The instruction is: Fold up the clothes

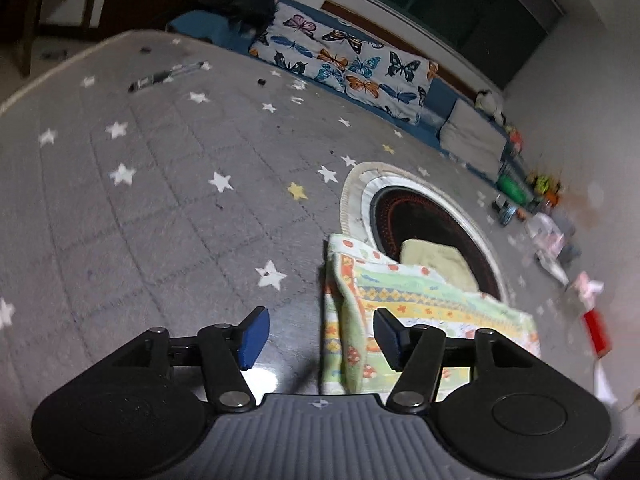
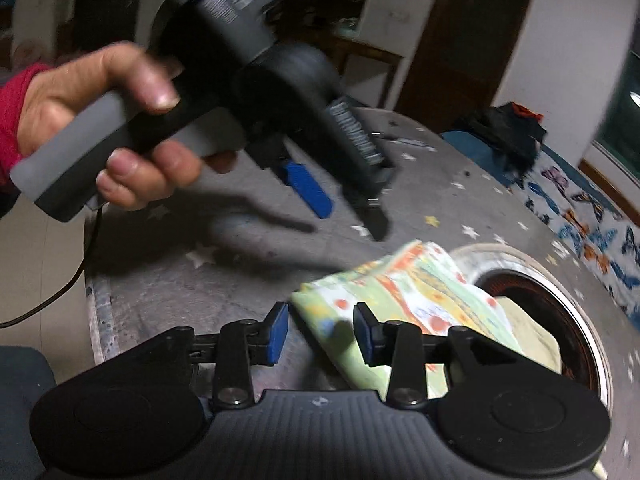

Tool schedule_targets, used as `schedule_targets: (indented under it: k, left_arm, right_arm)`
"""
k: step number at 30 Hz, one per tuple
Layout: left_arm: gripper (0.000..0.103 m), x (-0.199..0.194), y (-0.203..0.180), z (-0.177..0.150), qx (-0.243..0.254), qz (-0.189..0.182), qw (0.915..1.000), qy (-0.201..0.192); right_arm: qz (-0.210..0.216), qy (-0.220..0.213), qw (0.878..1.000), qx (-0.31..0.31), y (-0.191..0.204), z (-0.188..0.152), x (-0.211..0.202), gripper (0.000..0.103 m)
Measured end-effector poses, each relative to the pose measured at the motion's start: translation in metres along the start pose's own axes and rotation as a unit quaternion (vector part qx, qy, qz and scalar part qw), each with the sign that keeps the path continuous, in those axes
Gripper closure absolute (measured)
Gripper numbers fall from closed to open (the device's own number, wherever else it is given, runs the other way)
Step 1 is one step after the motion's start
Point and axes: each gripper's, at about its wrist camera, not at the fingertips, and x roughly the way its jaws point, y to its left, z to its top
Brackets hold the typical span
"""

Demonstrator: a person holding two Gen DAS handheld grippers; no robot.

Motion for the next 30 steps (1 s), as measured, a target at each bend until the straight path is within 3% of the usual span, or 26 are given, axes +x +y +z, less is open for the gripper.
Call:
schedule_targets:
  k: [4,8,10,18,23,26,28,30]
  left_arm:
    - [0.033,-0.001,0.003,0.000,-0.031,-0.019,0.9993,-0.003]
    - [0.024,0.001,0.007,0.002,-0.067,-0.036,0.9971,-0.006]
    - [0.023,0.003,0.007,0.001,-0.080,-0.044,0.9958,-0.006]
    - [0.016,0.009,0.004,0.000,-0.127,-0.072,0.9894,-0.002]
    - [0.018,0.023,-0.004,0.001,-0.139,-0.076,0.9872,0.016]
    - [0.033,0.034,-0.008,0.001,-0.142,-0.083,0.9858,0.033]
    - [0.050,0.041,-0.008,-0.001,-0.145,-0.086,0.9849,0.043]
    - [0.075,0.046,-0.007,-0.003,-0.145,-0.090,0.9839,0.052]
  right_arm:
    - [-0.016,0.021,0.999,-0.018,0.008,0.001,0.017,0.072]
    - [-0.019,0.017,1.000,0.010,-0.001,0.000,0.014,0.089]
    - [-0.019,0.008,0.999,0.030,-0.007,0.001,0.008,0.092]
    - [-0.019,-0.029,0.994,0.108,-0.032,0.002,-0.013,0.095]
    - [-0.020,-0.047,0.991,0.125,-0.038,0.002,-0.026,0.095]
    - [-0.016,-0.054,0.990,0.132,-0.039,0.000,-0.033,0.096]
    - [-0.010,-0.058,0.989,0.135,-0.039,-0.003,-0.038,0.096]
    - [-0.007,-0.060,0.989,0.135,-0.039,-0.005,-0.041,0.096]
